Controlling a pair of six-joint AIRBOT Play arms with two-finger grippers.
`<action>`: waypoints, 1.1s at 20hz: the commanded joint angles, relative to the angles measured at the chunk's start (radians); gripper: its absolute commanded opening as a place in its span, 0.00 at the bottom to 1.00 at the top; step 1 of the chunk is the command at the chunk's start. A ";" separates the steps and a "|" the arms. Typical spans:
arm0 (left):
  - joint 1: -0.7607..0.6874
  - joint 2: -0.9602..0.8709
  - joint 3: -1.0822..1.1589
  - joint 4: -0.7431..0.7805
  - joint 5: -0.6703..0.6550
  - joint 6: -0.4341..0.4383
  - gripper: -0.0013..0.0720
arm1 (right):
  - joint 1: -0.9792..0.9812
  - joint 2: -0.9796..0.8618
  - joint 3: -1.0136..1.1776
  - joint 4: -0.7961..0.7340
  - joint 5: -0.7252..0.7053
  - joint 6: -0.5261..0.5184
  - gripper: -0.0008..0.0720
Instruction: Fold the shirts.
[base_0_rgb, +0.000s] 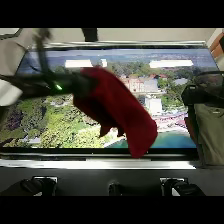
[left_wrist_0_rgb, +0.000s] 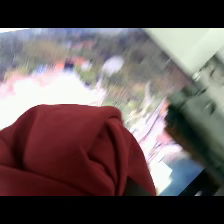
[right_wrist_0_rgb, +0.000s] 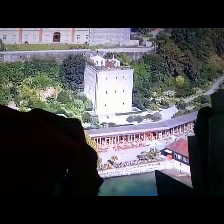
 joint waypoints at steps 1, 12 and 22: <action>-0.016 -0.047 -0.199 0.175 -0.006 -0.033 0.06 | 0.001 -0.022 -0.024 0.069 0.124 0.048 0.85; 0.131 -0.169 -0.386 0.175 -0.084 -0.010 0.24 | 0.001 -0.302 -0.484 0.327 0.077 -0.043 0.88; 0.290 -0.168 -0.394 0.209 -0.217 0.093 0.80 | 0.001 -0.302 -0.753 0.518 -0.028 -0.094 0.94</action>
